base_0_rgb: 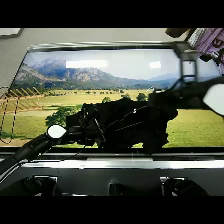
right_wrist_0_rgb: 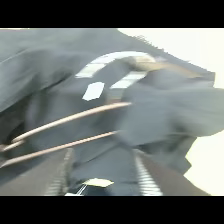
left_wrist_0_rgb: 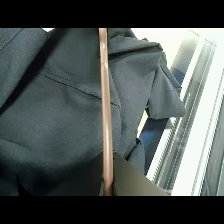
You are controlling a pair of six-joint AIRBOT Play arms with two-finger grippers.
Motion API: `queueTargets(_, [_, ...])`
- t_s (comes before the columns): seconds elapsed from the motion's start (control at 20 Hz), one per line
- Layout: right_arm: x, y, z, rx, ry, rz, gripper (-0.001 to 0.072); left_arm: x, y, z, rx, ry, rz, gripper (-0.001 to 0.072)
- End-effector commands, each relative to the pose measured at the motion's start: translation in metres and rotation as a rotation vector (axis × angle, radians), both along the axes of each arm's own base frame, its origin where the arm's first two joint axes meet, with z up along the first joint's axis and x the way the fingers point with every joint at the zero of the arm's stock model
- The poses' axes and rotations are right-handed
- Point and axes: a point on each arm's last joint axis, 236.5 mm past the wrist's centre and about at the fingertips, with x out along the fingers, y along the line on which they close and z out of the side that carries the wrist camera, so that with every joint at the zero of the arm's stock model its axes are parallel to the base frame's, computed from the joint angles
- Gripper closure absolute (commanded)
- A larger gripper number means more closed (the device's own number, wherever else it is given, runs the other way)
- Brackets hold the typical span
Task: Fold the clothes and pants, and hang the long-sleeved shirts on hangers.
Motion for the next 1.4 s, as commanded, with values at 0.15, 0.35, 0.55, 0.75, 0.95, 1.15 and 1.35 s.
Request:
queueTargets(0.15, [-0.003,-0.130,0.027,-0.055,-0.083,-0.430,0.0118,0.000,0.000,0.001,-0.001,-0.001,-0.001,0.0689])
queueTargets(0.35, [0.006,-0.118,-0.020,-0.095,0.097,0.111,0.0118,0.000,0.000,0.001,-0.001,-0.002,-0.001,0.0688])
queueTargets(0.55, [0.022,-0.081,-0.053,-0.083,0.127,0.541,0.0098,0.000,0.000,0.001,-0.001,-0.001,-0.001,0.0688])
queueTargets(0.75, [0.036,-0.057,-0.097,-0.097,0.192,0.799,0.0100,0.000,0.000,0.001,0.000,-0.002,-0.001,0.0688])
queueTargets(0.95, [0.052,-0.031,-0.123,-0.159,0.159,1.009,0.0100,0.000,0.000,0.001,-0.001,-0.001,-0.001,0.0688])
queueTargets(1.15, [0.070,-0.030,-0.132,-0.199,0.108,1.049,0.0100,0.000,0.000,0.001,-0.001,-0.001,-0.001,0.0688])
queueTargets(1.35, [0.074,-0.016,-0.134,-0.144,0.074,1.074,0.0103,0.000,0.000,0.001,-0.001,-0.001,-0.001,0.0688])
